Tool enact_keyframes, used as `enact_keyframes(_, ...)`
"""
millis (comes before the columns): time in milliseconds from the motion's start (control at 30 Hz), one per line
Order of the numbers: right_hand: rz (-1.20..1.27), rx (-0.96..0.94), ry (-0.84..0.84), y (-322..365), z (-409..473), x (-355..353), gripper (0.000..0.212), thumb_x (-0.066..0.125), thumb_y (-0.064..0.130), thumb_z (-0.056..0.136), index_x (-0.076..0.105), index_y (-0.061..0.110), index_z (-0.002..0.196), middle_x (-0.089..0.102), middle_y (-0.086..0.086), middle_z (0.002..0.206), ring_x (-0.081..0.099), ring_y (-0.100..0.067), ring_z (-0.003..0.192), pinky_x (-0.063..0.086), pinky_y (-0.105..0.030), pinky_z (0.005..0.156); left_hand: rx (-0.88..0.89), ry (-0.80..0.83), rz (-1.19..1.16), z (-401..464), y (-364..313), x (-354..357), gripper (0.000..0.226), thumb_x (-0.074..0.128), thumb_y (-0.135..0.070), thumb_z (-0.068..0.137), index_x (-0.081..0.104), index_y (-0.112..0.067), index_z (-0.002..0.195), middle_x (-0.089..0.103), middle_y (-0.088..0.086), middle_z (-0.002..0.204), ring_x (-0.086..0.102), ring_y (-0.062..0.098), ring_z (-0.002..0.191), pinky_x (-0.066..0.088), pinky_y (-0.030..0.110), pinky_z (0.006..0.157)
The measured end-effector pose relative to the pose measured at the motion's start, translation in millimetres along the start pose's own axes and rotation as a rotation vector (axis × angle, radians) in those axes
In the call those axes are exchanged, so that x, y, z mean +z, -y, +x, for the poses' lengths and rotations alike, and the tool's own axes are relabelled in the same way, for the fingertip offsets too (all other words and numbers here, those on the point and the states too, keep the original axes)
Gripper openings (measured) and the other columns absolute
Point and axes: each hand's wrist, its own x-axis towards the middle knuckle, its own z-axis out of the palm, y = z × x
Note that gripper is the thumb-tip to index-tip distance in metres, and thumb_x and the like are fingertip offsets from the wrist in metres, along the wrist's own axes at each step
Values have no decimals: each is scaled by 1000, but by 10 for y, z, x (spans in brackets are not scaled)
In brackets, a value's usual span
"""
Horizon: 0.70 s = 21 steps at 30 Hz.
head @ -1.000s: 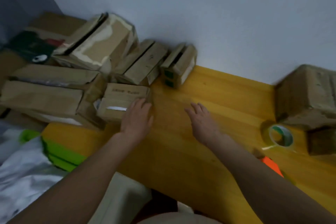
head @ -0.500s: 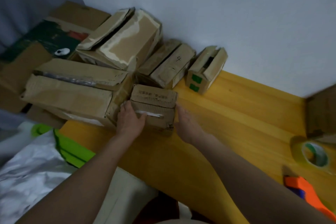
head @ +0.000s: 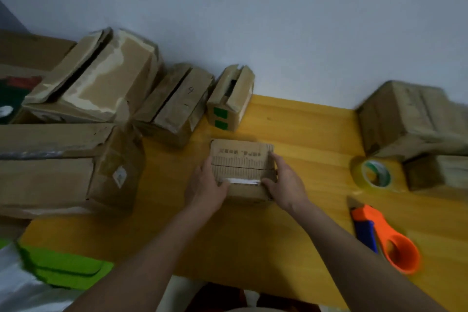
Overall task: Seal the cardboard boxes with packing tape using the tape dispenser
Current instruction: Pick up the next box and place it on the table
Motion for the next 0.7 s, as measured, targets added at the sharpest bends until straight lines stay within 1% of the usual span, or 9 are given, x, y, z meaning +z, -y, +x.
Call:
enact_keyframes(100,-38,108,-46,-306,-140,-145,65,58,27,93,23,31,148,47,-9,131,55,-29,112,49,-40,88,103,46,12,-99,-247,226,84,66,-34,88,12,-37,152,38,-4,141,44,17,123,44,30,86)
enact_keyframes(167,-37,158,-62,-491,-240,-240,64,57,27,93,24,33,148,45,-9,132,54,-29,113,48,-39,90,150,97,46,-177,-388,350,82,64,-35,90,10,-42,151,38,-2,136,45,15,113,41,26,78)
enact_keyframes(267,-34,202,-85,-749,-356,-378,64,58,24,93,26,32,148,45,-12,133,53,-31,115,45,-39,94,207,178,122,-278,-572,523,75,60,-41,91,15,-41,151,36,-1,126,47,14,101,51,29,79)
enact_keyframes(333,-9,222,-100,-916,-414,-458,66,59,23,92,26,31,148,45,-13,134,52,-32,117,45,-41,96,246,233,181,-349,-690,628,76,59,-45,91,14,-38,152,33,0,123,46,16,102,52,32,83)
enact_keyframes(433,60,236,-131,-1155,-490,-561,70,65,24,89,27,26,148,48,-13,133,53,-32,117,47,-43,95,298,287,244,-478,-825,783,81,57,-50,91,8,-34,153,28,2,124,37,18,113,48,32,89)
enact_keyframes(500,173,260,-165,-1302,-533,-605,65,62,28,91,29,21,147,54,-11,130,55,-32,115,48,-46,92,325,286,284,-552,-901,872,82,54,-52,92,6,-30,154,25,4,126,31,19,118,44,30,91)
enact_keyframes(567,248,305,-218,-1461,-562,-638,45,48,31,98,40,12,138,60,-15,121,57,-34,111,48,-45,86,346,277,322,-609,-967,957,83,51,-56,92,4,-28,154,24,5,127,29,18,118,40,26,89)
enact_keyframes(633,209,366,-302,-1643,-621,-654,31,40,28,101,51,4,116,62,-20,109,57,-38,103,44,-41,76,350,278,335,-694,-1031,1048,85,49,-59,91,2,-28,154,23,5,128,29,17,117,37,25,88)
enact_keyframes(700,106,466,-371,-1860,-708,-644,31,43,31,99,52,2,108,59,-19,109,55,-36,103,43,-42,82,323,261,315,-801,-1097,1141,85,50,-59,90,3,-29,154,19,7,136,26,18,124,39,28,95)
